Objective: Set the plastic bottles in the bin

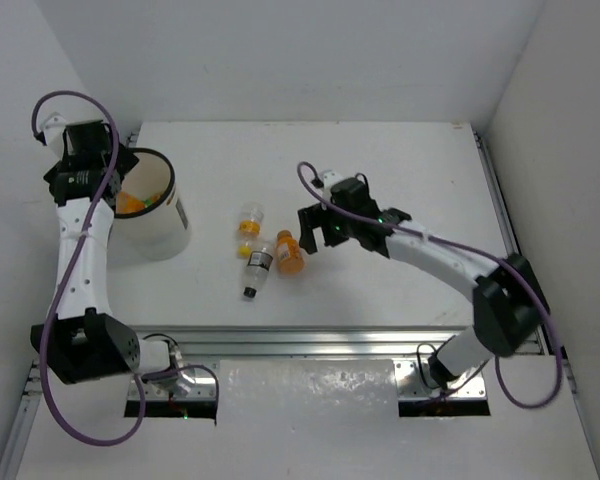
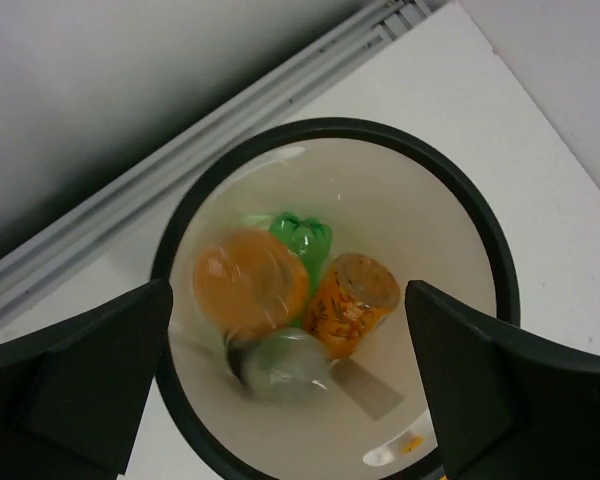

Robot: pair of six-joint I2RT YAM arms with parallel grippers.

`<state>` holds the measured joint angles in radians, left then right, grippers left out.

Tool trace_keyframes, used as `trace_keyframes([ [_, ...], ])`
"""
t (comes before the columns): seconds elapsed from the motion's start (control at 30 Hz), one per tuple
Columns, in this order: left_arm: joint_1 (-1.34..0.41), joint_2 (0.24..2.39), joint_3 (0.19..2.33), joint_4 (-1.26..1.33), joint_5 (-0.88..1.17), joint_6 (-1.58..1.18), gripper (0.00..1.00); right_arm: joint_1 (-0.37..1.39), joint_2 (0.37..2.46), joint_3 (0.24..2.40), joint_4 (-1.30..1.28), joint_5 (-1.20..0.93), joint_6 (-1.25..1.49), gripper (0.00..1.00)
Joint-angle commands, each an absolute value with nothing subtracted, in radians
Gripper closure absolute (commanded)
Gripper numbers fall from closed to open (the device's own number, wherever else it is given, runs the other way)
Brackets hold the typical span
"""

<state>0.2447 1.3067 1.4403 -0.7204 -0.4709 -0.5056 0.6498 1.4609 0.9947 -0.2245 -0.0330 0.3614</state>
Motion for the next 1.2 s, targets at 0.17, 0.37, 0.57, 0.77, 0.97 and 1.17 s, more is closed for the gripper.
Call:
trace_keyframes([
  [0.17,0.242,1.181,1.490,-0.699,-0.299,-0.417,0.00,0.661,1.834,1.328,-0.327,-0.164,0.440,0.03],
  [0.37,0.173,1.037,1.384,-0.684,-0.077,-0.362,0.00,0.672,1.975,1.374,-0.327,-0.219,0.449,0.19],
  [0.57,-0.142,1.009,1.281,-0.635,0.029,-0.385,0.00,0.672,1.922,1.238,-0.304,-0.155,0.449,0.57],
  [0.77,-0.423,1.045,1.142,-0.450,0.158,-0.498,0.00,0.672,1.488,0.915,-0.102,-0.066,0.422,0.74],
  [0.97,-0.475,1.015,0.968,-0.105,0.453,-0.612,0.00,0.672,1.070,0.666,0.060,-0.107,0.324,0.79],
  [1.17,-0.675,1.104,0.951,0.113,0.594,-0.623,0.00,0.672,0.827,0.549,0.201,-0.327,0.298,0.77],
])
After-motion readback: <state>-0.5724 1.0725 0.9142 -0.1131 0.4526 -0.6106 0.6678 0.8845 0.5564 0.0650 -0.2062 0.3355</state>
